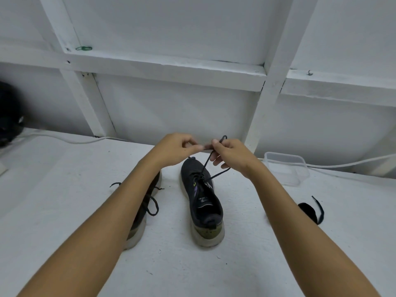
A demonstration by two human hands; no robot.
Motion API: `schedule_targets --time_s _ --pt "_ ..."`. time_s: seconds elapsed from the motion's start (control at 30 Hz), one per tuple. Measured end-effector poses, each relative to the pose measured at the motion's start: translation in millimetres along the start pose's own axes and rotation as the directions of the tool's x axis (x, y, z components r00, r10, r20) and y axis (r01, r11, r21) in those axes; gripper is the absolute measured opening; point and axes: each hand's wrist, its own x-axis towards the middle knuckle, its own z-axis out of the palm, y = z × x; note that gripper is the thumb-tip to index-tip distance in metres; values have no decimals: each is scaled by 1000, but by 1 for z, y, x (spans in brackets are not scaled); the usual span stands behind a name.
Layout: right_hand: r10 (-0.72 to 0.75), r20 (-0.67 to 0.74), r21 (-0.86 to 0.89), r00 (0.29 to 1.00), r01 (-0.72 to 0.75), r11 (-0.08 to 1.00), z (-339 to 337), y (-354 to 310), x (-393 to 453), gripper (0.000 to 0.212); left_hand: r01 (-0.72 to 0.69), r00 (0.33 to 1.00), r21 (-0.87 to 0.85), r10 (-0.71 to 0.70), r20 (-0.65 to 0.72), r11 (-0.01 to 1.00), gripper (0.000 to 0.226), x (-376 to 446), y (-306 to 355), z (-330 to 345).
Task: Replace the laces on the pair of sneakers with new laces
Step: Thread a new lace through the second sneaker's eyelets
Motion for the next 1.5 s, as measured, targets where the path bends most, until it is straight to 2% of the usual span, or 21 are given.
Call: schedule_targets --time_s 0.07,0.13,0.23,0.33,0.4,0.5,0.6,0.63,0.7,0.73,0.77,0.9,0.97,1.0,1.07,1.1,1.2,1.27,1.37,1.43,1.5 --pt "3 -82 -18 997 -4 1000 -2 5 1 39 1 1000 72 1 -27 997 22 -2 -5 -7" --pt "-4 -177 -81 984 -11 997 -8 16 5 39 18 993 68 -10 -116 998 22 -5 -8 -17" --pt "109 -294 -61 950 -132 989 -16 35 10 35 46 944 -141 -89 -318 989 28 -9 -15 -39" --pt "258 -316 -116 913 -308 944 -19 60 7 33 42 915 -317 -163 -368 948 33 -13 -25 -60" --pt "330 -262 -298 907 -401 866 -16 80 0 34 51 927 -338 -171 -334 940 35 -16 -33 -65" --pt "438 -186 -624 879 -450 638 -7 94 -11 41 59 938 -382 -181 -294 922 36 -17 -44 -64" --pt "436 -230 -746 870 -445 495 2 93 -15 38 76 943 -359 -184 -277 930 36 -19 -46 -56" --pt "377 -254 -739 891 -430 518 4 92 -14 35 78 946 -352 -181 -270 933 36 -19 -46 -53" --pt "206 -263 -599 942 -328 731 10 88 -9 25 84 955 -334 -171 -241 939 36 -20 -43 -46" --pt "133 -241 -472 961 -236 850 12 84 -6 20 85 962 -322 -162 -220 943 36 -20 -40 -43" --pt "74 -205 -357 976 -145 923 15 77 -5 20 87 968 -311 -154 -197 946 35 -20 -37 -39" --pt "-125 -28 -181 992 118 976 26 38 -9 61 55 988 -304 -96 -120 951 32 -20 -17 -27" --pt "-193 -25 -128 981 188 974 29 22 -10 61 24 995 -260 -48 -85 965 31 -20 -8 -23" --pt "-210 -41 -109 977 204 973 29 15 -9 49 14 997 -233 -31 -68 972 31 -21 -4 -22" --pt "-206 -65 -89 976 200 976 28 7 -7 13 2 999 -209 -11 -42 978 32 -24 0 -21" --pt "-206 -65 -74 976 202 977 27 6 -6 7 4 1000 -203 -10 -30 979 33 -25 1 -20" --pt "-173 -114 -111 978 160 981 22 11 -2 21 22 1000 -121 -20 19 992 32 -29 0 -19" --pt "-133 -250 -158 959 95 983 14 23 6 24 57 997 -70 -53 51 996 33 -32 -7 -18" --pt "4 -451 -142 893 -76 987 -4 47 14 18 91 994 -71 -86 72 993 32 -36 -20 -17" --pt "35 -462 -225 886 -155 962 -9 58 10 18 93 994 -50 -90 67 994 29 -36 -27 -17" --pt "-38 -380 -347 924 -105 932 -5 62 5 40 85 995 -51 -82 54 995 27 -35 -28 -14"
